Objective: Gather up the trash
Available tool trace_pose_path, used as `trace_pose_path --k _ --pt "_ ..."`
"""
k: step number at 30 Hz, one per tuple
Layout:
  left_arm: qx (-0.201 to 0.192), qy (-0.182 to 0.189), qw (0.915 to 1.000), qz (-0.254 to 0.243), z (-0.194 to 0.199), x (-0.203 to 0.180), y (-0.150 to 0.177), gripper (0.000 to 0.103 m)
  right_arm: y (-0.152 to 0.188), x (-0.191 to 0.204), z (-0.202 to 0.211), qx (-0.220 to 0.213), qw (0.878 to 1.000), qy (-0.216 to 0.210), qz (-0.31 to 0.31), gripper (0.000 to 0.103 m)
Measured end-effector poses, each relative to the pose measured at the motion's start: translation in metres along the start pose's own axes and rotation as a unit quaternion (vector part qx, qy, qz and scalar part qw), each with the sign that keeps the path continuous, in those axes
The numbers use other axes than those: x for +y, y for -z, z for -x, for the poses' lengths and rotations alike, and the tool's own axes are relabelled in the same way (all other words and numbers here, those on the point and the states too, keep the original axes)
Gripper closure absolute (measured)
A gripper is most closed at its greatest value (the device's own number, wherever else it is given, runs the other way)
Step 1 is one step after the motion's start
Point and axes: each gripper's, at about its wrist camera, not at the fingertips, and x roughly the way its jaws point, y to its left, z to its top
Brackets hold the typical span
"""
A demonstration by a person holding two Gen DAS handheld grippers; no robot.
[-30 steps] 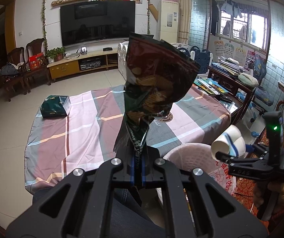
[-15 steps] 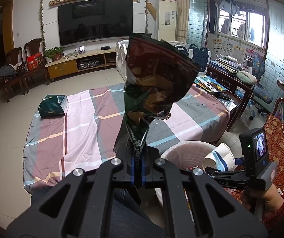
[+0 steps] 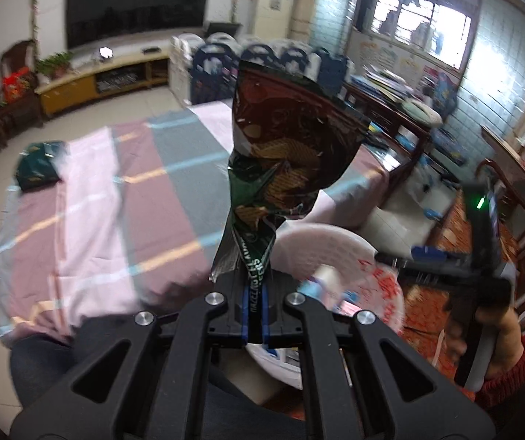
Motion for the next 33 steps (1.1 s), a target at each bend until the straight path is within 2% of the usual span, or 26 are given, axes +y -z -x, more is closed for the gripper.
trace_pose_path --k 4,6,7,8,9,10,11,12,13,15,18,22,24,26,29,33 --pt "0.055 0.044 0.9964 -0.046 -0.053 -0.034 0.002 0.097 -0.013 -0.023 0.041 -0.057 0.998 -0.001 -0.035 0.017" --pt "0.098 0.085 0.9893 -0.067 -0.083 -0.055 0.006 0.096 -0.018 -0.03 0.057 -0.075 0.996 -0.006 -0.045 0.016" --pt "0.114 0.092 0.9865 -0.075 -0.094 -0.062 0.009 0.094 -0.019 -0.032 0.062 -0.08 0.996 -0.008 -0.047 0.016" --pt "0.126 0.087 0.9851 -0.079 -0.103 -0.068 0.012 0.087 -0.02 -0.034 0.069 -0.085 0.995 -0.011 -0.046 0.015" --pt "0.134 0.075 0.9848 -0.081 -0.108 -0.071 0.015 0.069 -0.021 -0.034 0.074 -0.089 0.995 -0.012 -0.043 0.015" --pt "0.138 0.064 0.9851 -0.081 -0.109 -0.072 0.016 0.059 -0.02 -0.032 0.078 -0.092 0.995 -0.012 -0.039 0.014" --pt "0.132 0.051 0.987 -0.075 -0.105 -0.069 0.016 0.041 -0.02 -0.03 0.083 -0.096 0.995 -0.01 -0.033 0.013" --pt "0.124 0.041 0.9891 -0.068 -0.099 -0.065 0.015 0.035 -0.02 -0.026 0.088 -0.1 0.995 -0.006 -0.026 0.011" --pt "0.113 0.029 0.9917 -0.054 -0.09 -0.058 0.012 0.033 -0.018 -0.021 0.091 -0.102 0.995 -0.004 -0.019 0.01" --pt "0.097 -0.004 0.995 -0.024 -0.07 -0.042 0.009 0.019 -0.017 -0.007 0.1 -0.104 0.995 -0.003 0.003 0.008" --pt "0.064 -0.081 0.9944 0.02 -0.03 -0.019 0.004 0.015 -0.011 0.021 0.11 -0.114 0.992 -0.006 0.047 0.005" --pt "0.007 -0.139 0.989 0.051 0.03 0.001 -0.001 0.008 -0.003 0.056 0.122 -0.122 0.989 -0.02 0.087 0.004" --pt "-0.027 -0.16 0.9852 0.056 0.061 0.004 -0.002 0.005 0.0 0.069 0.125 -0.107 0.989 -0.026 0.097 0.004" --pt "-0.049 -0.17 0.9824 0.06 0.085 0.004 -0.002 0.004 0.003 0.079 0.128 -0.097 0.989 -0.032 0.105 0.004" --pt "-0.077 -0.163 0.9812 0.069 0.117 0.005 -0.001 0.004 0.008 0.091 0.14 -0.099 0.987 -0.035 0.118 0.004" --pt "-0.107 -0.178 0.9759 0.068 0.148 -0.001 0.001 0.003 0.014 0.105 0.17 -0.134 0.98 -0.034 0.141 0.004"
